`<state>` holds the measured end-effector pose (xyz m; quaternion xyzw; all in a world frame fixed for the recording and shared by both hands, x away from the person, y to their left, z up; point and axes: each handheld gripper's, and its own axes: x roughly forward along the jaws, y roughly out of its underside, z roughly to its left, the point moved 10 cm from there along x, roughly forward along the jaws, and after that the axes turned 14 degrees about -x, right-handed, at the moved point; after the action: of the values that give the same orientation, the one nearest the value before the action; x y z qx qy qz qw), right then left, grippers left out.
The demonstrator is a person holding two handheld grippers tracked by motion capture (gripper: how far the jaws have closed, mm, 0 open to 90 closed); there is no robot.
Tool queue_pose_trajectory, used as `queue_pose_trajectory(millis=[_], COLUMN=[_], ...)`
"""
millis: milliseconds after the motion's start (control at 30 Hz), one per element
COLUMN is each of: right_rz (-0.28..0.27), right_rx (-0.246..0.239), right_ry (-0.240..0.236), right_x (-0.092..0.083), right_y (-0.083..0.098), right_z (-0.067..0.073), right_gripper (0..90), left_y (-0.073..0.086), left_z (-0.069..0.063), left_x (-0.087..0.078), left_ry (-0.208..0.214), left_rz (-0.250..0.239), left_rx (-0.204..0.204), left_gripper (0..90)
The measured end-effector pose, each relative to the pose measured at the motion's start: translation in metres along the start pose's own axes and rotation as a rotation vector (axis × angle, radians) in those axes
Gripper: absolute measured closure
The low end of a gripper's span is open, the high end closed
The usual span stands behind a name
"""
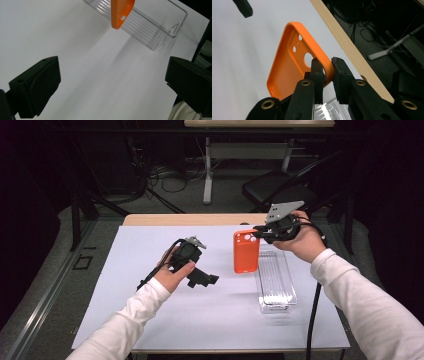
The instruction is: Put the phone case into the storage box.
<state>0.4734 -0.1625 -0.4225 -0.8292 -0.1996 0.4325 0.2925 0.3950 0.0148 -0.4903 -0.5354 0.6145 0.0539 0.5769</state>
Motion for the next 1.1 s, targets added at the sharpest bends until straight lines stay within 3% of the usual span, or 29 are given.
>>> queue_pose_trajectory(millis=[500, 800, 933, 1100], right_rz=[0.044, 0.084, 0.079, 0.074], right_rx=[0.06, 0.073, 0.066, 0.02], right_ry=[0.063, 0.092, 0.106, 0.11], right_x=[-0.028, -0.034, -0.036, -0.034], right_y=[0.04, 0.063, 0.067, 0.071], right_z=[-0.039, -0.053, -0.057, -0.06], right_gripper=[79.9, 79.9, 79.8, 79.8], left_y=[0.0, 0.0, 0.0, 0.001], left_z=[0.004, 0.004, 0.006, 0.007], left_x=[-0.004, -0.003, -0.004, -0.005], left_ry=[0.0, -0.003, -0.006, -0.007], left_rz=[-0.009, -0.007, -0.008, -0.012], left_rx=[-0.005, -0.009, -0.005, -0.015], left_gripper=[0.5, 0.4, 0.5, 0.5])
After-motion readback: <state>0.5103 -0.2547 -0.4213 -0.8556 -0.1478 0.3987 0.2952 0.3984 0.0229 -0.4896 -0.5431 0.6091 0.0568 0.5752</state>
